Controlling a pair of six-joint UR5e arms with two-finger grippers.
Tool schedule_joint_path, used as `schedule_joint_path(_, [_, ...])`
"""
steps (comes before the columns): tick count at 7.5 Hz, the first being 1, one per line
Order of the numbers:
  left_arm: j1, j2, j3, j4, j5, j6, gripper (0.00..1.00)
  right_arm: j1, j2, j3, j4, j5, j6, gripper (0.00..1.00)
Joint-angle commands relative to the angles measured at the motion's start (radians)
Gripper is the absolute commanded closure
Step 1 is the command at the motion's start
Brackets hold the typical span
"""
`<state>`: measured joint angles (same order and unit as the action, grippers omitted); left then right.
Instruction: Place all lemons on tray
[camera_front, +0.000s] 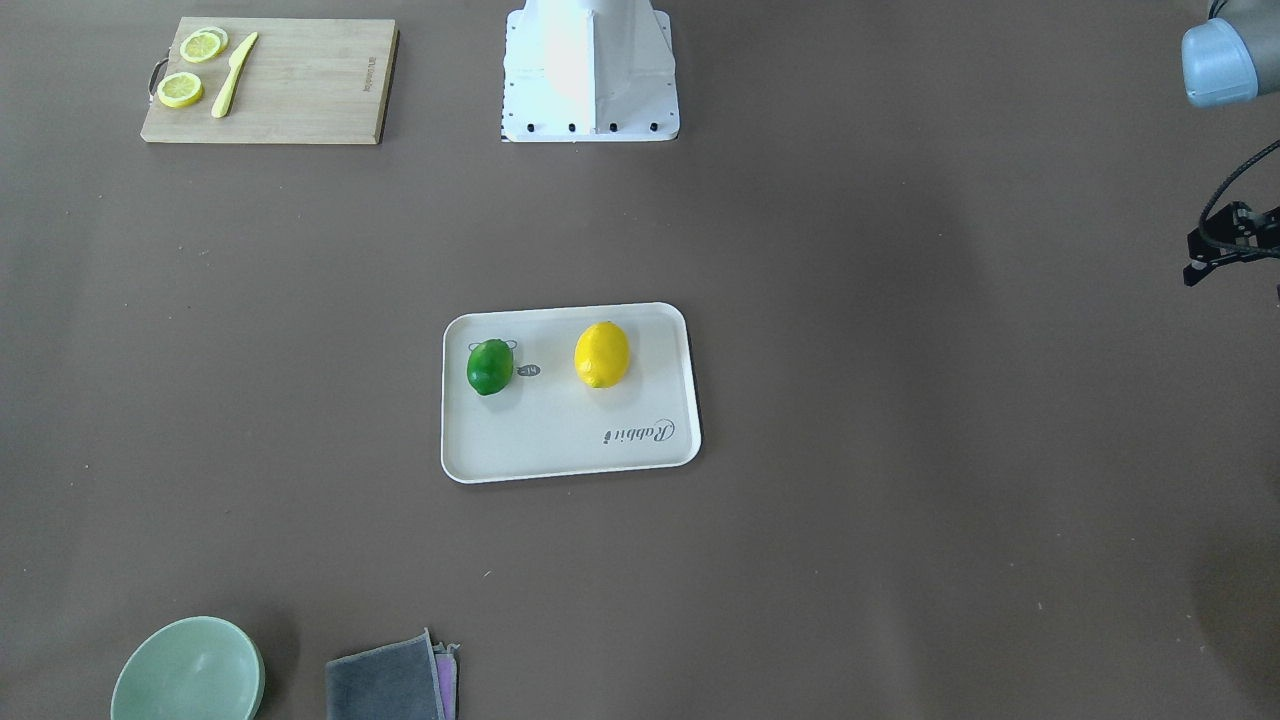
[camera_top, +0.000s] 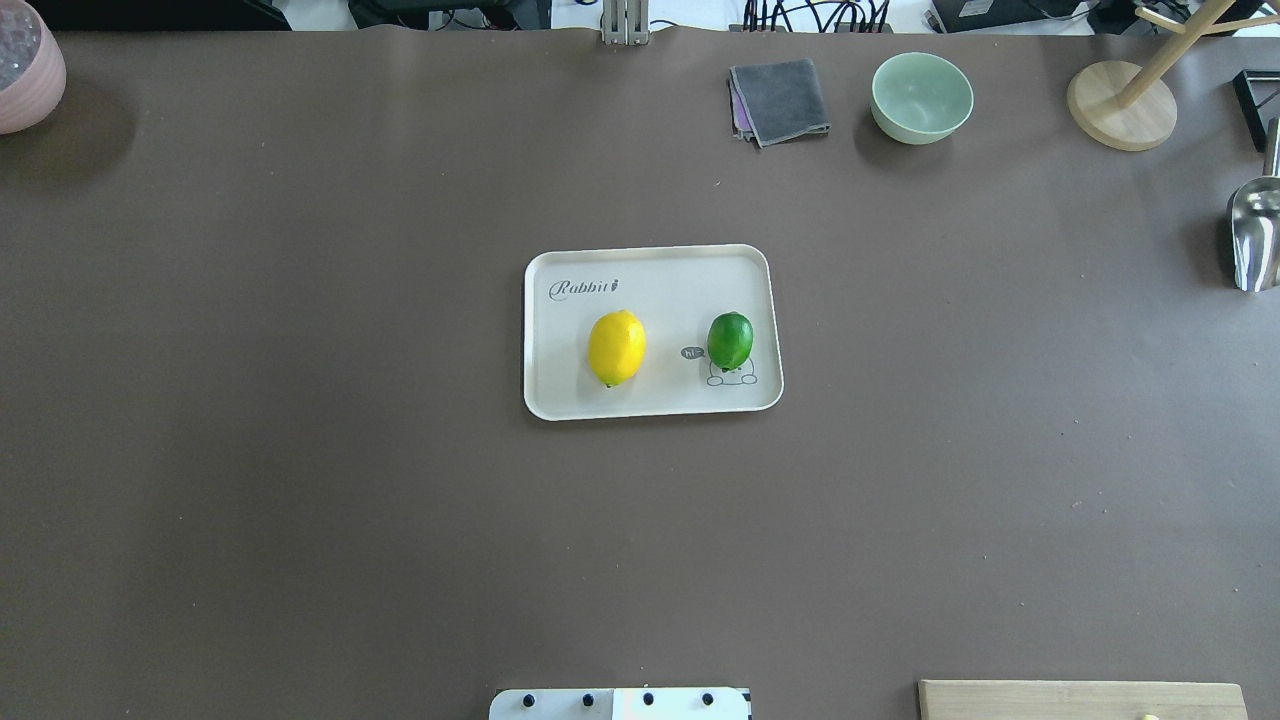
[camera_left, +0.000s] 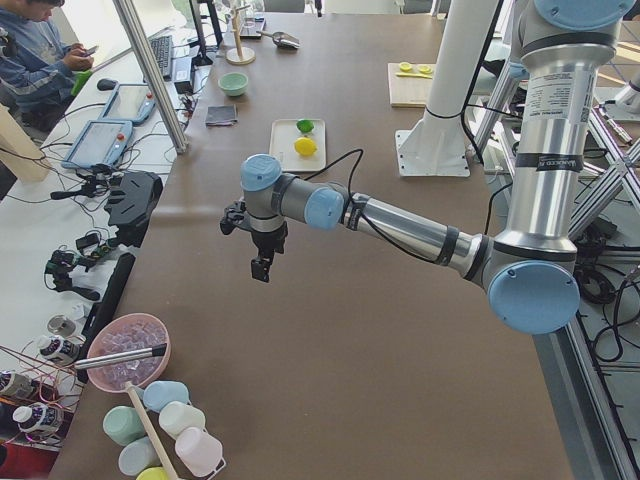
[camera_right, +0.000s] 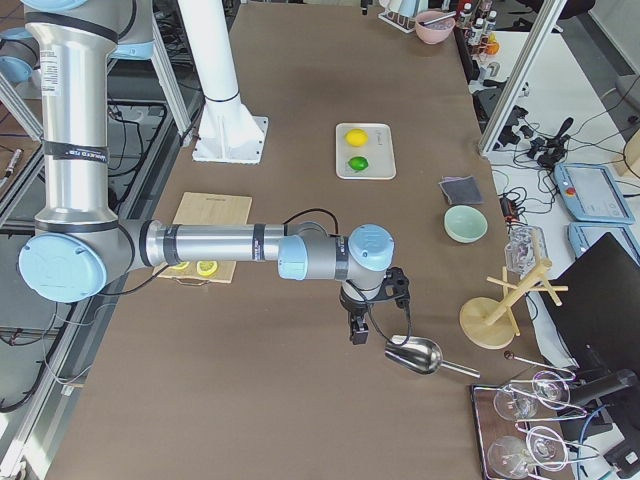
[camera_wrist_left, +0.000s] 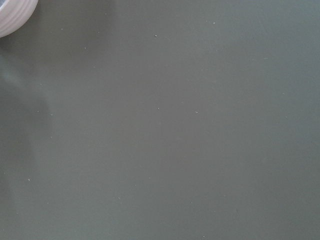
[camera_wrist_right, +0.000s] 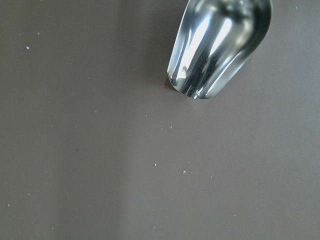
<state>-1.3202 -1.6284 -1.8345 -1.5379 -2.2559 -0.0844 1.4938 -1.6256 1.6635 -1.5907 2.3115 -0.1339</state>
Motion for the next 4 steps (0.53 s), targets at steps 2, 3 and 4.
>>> schedule_joint_path(2, [-0.010,0.001,-0.002,0.001,0.001,0.000,0.02,0.000,-0.004,0.001,0.000,0.020,-0.020,0.00])
schedule_joint_path(3, [-0.010,0.001,-0.002,-0.001,0.001,0.002,0.02,0.000,-0.004,0.001,0.000,0.022,-0.020,0.00])
schedule_joint_path(4, [-0.011,0.001,-0.002,-0.001,0.001,0.002,0.02,0.000,-0.004,0.002,0.002,0.022,-0.021,0.00])
